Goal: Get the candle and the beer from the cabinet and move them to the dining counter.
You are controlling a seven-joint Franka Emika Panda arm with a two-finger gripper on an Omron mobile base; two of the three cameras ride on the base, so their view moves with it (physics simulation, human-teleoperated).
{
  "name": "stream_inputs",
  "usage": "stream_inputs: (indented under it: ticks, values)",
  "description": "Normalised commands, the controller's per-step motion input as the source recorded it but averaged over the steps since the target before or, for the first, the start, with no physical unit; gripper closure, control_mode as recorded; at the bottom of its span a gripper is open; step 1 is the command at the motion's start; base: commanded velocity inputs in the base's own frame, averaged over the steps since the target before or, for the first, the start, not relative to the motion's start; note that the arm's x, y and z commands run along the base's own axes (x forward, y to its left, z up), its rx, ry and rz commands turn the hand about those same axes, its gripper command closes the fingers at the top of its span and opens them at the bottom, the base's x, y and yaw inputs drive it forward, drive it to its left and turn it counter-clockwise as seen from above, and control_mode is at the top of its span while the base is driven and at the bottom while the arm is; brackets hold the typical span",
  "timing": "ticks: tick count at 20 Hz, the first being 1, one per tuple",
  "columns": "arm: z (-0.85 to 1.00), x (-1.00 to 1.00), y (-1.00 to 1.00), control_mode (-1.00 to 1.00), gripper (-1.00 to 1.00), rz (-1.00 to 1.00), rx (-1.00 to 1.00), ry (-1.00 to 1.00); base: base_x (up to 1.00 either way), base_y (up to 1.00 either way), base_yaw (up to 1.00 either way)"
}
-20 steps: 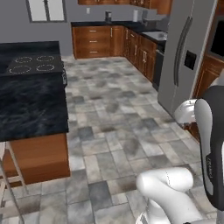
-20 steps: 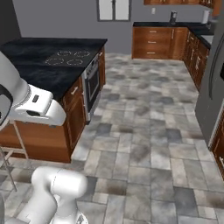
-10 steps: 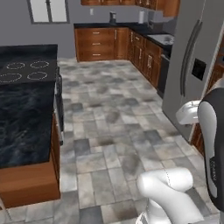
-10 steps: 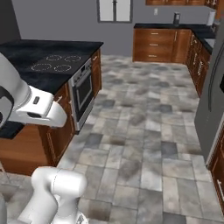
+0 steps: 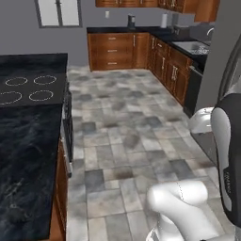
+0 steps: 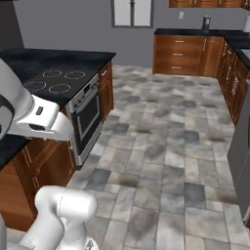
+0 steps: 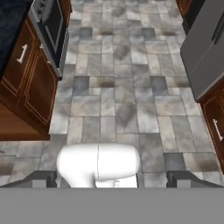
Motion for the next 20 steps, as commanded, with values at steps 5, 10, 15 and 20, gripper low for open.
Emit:
stream_inputs:
  ticks: [5, 10, 15, 20]
  values:
    - [0.00, 0.00, 0.00, 1.00, -1.00, 0.00, 0.00, 0.00, 1.00, -0.46, 0.00]
    - [0.00, 0.00, 0.00, 1.00, -1.00, 0.00, 0.00, 0.00, 1.00, -0.46, 0.00]
    - [0.00, 0.00, 0.00, 1.00, -1.00, 0.00, 0.00, 0.00, 1.00, -0.44, -0.01]
    - [0.00, 0.00, 0.00, 1.00, -1.00, 0.00, 0.00, 0.00, 1.00, -0.45, -0.01]
